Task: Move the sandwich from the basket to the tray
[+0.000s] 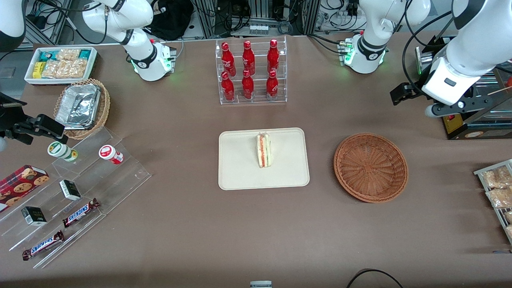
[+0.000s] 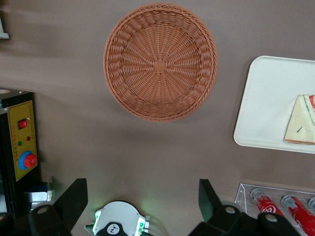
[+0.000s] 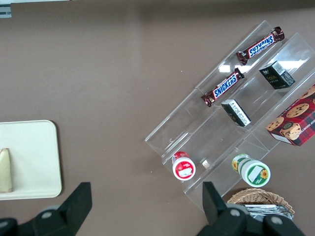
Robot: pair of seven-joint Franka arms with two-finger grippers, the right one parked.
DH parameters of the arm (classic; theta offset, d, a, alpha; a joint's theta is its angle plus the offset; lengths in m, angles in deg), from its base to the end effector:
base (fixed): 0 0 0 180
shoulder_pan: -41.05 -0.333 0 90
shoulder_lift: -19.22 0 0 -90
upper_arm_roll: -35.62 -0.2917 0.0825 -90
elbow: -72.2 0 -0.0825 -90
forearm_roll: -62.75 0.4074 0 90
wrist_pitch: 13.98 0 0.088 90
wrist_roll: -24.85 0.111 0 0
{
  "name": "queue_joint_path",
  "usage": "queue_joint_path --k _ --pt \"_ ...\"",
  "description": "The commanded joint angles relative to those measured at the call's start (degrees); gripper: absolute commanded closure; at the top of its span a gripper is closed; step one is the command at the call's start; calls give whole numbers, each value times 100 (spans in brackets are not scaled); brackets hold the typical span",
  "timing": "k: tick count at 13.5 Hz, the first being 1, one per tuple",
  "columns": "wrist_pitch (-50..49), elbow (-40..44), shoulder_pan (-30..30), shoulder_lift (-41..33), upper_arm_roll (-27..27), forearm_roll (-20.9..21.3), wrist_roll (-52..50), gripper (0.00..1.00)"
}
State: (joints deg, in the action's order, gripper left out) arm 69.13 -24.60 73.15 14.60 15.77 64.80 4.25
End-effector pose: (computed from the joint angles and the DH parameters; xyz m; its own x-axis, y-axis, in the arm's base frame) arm 0.5294 -0.1044 0.5712 0.9779 0.1466 -0.1490 0.1382 -0.9883 -0.0650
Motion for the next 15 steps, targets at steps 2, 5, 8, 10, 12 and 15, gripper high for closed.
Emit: queue_joint_path --k 2,5,8,10,12,15 --pt "-84 223 -411 -22 42 51 362 0" --pt "-76 338 -1511 101 928 15 1031 0" --pt "-76 400 -2731 128 2244 41 1434 0" --pt "-84 399 -3419 84 2879 15 1621 0" --pt "-50 391 -3518 66 2934 15 1639 0" --pt "257 469 -3527 171 2943 -20 1499 0"
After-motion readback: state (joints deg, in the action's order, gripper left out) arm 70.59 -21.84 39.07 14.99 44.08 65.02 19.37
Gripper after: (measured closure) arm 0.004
